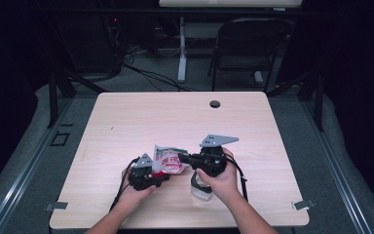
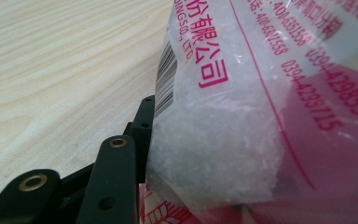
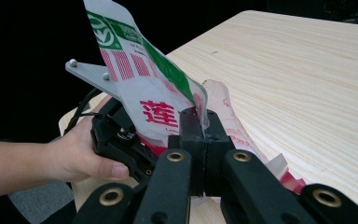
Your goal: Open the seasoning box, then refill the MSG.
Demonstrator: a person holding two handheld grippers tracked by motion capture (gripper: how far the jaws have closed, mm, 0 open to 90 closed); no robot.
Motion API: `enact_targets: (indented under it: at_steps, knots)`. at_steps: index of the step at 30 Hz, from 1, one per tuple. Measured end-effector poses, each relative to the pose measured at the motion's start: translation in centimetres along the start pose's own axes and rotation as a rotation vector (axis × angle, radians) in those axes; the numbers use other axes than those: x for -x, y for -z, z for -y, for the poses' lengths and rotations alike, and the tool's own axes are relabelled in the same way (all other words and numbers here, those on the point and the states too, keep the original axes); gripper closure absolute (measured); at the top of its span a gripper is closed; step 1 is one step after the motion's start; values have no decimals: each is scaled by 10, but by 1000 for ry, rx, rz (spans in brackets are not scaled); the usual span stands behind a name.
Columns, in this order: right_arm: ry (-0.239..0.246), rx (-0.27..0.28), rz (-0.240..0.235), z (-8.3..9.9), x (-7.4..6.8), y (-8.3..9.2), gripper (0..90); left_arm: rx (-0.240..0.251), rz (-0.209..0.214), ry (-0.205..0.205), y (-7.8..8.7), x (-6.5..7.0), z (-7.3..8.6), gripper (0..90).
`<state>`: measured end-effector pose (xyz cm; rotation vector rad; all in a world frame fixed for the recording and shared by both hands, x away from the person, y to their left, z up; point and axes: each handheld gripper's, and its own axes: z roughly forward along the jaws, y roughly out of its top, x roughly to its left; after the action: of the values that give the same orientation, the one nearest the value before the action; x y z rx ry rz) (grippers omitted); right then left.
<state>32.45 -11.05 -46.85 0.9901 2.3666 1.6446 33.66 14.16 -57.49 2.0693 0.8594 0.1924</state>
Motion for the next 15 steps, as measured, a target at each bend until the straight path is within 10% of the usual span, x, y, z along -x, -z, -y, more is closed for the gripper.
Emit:
enact_targets:
  at_steps: [15]
  knots:
    - [-14,-16,3,5,1,8,900,-10,-119,-93,7,7,-7,612]
